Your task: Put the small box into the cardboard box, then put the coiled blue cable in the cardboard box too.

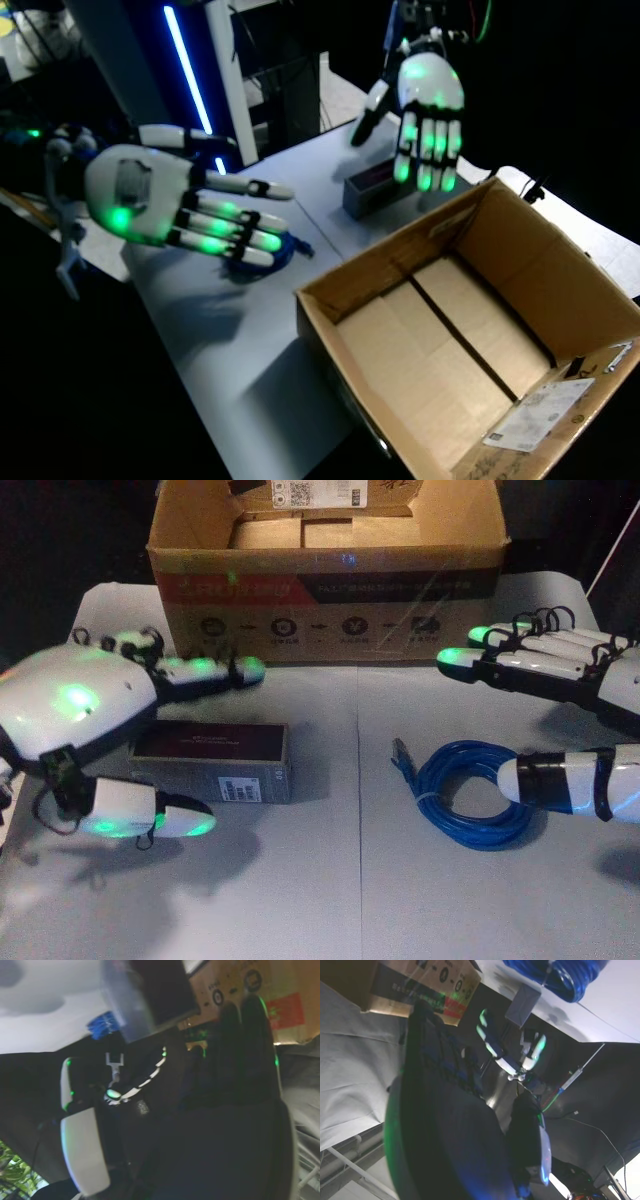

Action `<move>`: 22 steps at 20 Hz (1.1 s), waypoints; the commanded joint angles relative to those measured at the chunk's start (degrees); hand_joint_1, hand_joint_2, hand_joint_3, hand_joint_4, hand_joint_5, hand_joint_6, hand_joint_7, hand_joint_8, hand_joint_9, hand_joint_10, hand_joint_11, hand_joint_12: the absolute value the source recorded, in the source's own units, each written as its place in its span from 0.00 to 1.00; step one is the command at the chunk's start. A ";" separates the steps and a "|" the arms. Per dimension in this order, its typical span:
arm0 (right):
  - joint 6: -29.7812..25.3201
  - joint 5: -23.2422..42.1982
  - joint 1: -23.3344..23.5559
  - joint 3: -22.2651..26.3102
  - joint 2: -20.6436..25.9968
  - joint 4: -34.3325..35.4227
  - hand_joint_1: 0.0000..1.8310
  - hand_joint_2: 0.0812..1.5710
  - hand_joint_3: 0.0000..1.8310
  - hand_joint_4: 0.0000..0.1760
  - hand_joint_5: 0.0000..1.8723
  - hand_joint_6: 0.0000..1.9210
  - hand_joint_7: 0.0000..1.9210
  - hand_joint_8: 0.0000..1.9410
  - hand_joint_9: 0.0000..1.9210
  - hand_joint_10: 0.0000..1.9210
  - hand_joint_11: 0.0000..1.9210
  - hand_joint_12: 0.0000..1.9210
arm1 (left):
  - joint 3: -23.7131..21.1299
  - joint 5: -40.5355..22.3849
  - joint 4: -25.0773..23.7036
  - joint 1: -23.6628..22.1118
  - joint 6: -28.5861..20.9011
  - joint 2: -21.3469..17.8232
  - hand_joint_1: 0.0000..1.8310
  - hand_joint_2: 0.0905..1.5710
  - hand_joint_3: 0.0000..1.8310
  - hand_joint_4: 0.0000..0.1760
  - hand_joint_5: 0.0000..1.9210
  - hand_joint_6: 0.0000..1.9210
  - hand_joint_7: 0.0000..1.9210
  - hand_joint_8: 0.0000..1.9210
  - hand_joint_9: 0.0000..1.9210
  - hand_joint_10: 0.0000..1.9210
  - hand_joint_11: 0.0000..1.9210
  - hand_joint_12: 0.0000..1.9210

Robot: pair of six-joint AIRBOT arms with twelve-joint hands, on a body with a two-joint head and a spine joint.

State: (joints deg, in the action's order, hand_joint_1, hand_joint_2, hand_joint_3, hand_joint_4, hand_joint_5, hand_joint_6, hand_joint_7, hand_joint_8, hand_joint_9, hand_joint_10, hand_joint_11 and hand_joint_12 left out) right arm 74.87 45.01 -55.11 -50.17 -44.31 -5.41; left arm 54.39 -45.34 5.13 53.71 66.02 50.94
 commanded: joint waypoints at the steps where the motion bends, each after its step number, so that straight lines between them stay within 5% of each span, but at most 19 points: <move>1: -0.22 6.86 1.02 -0.06 -0.27 0.64 0.00 0.77 0.00 1.00 0.03 0.00 0.00 0.00 0.00 0.00 0.00 0.00 | 0.34 -6.40 -0.22 -1.00 -0.27 0.23 0.52 0.70 0.00 0.00 0.38 0.01 0.44 0.02 0.30 0.49 0.19 0.82; 2: -0.22 6.86 1.01 -0.06 -0.29 0.64 0.00 0.77 0.00 1.00 0.03 0.00 0.00 0.00 0.00 0.00 0.00 0.00 | 0.38 -6.63 -0.22 -1.06 -0.44 0.20 0.63 0.77 0.00 0.00 0.39 0.60 0.41 0.72 0.33 0.69 0.31 0.87; 3: -0.22 6.86 1.01 -0.06 -0.30 0.64 0.00 0.77 0.00 1.00 0.03 0.00 0.00 0.00 0.00 0.00 0.00 0.00 | 0.46 -7.11 -0.22 -1.19 -0.75 0.11 0.66 0.75 0.00 0.00 0.45 0.52 0.41 0.77 0.41 0.74 0.42 0.85; 6: -0.22 6.86 1.01 -0.06 -0.36 0.65 0.00 0.78 0.00 1.00 0.04 0.00 0.00 0.00 0.00 0.00 0.00 0.00 | 0.52 -8.72 -0.23 -1.55 -1.76 -0.72 0.66 0.73 0.00 0.00 0.47 0.50 0.43 0.72 0.44 0.61 0.39 0.76; 9: -0.22 6.86 1.00 -0.09 -0.46 0.66 0.00 0.79 0.01 1.00 0.05 0.00 0.00 0.00 0.00 0.00 0.00 0.00 | 0.56 -13.92 -3.20 -1.88 -8.01 -3.39 0.67 0.72 0.00 0.00 0.51 0.43 0.44 0.71 0.46 0.57 0.44 0.74; 12: -0.22 6.85 0.99 -0.16 -0.62 0.67 0.00 0.79 0.00 1.00 0.04 0.00 0.01 0.00 0.00 0.00 0.00 0.00 | 0.21 -20.26 -5.00 -2.03 -12.30 -6.98 0.68 0.70 0.00 0.00 0.55 0.36 0.47 0.66 0.49 0.56 0.43 0.78; 13: -0.22 6.85 0.99 -0.22 -0.74 0.67 0.00 0.79 0.00 1.00 0.04 0.00 0.01 0.00 0.00 0.00 0.00 0.00 | 0.17 -22.45 -5.18 -2.13 -13.28 -8.22 0.74 0.69 0.00 0.00 0.56 0.35 0.47 0.57 0.50 0.65 0.39 0.77; 15: -0.22 6.85 0.99 -0.55 -1.18 0.67 0.00 0.79 0.00 1.00 0.04 0.00 0.01 0.00 0.00 0.00 0.00 0.00 | 0.66 -24.50 -5.10 -2.89 -13.84 -9.71 0.75 0.69 0.00 0.00 0.50 0.49 0.49 0.52 0.46 0.65 0.30 0.71; 19: -0.23 6.84 1.00 -1.03 -1.52 0.78 0.00 0.81 0.01 0.96 0.05 0.00 0.01 0.00 0.00 0.00 0.00 0.00 | 6.29 -20.02 -3.05 -12.58 -13.86 -6.89 0.74 0.71 0.00 0.00 0.42 0.64 0.51 0.51 0.43 0.65 0.31 0.58; 21: -0.23 6.84 1.00 -1.11 -1.46 0.75 0.00 0.81 0.00 1.00 0.04 0.00 0.01 0.00 0.00 0.00 0.00 0.00 | 10.62 -14.51 -2.78 -18.57 -13.90 -3.54 0.74 0.73 0.00 0.00 0.41 0.63 0.47 0.57 0.41 0.70 0.27 0.62; 22: -0.23 6.84 1.00 -1.23 -1.54 0.71 0.00 0.82 0.00 1.00 0.04 0.00 0.01 0.00 0.00 0.00 0.00 0.00 | 12.86 -11.12 -3.55 -22.26 -13.90 -1.69 0.66 0.74 0.00 0.00 0.42 0.63 0.45 0.63 0.38 0.49 0.26 0.66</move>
State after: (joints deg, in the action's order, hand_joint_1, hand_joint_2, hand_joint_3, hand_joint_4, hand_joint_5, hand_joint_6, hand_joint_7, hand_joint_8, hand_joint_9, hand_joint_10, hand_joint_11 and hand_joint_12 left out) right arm 74.87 45.01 -55.11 -51.31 -45.89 -5.43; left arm 68.18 -50.92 1.15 30.59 52.34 49.78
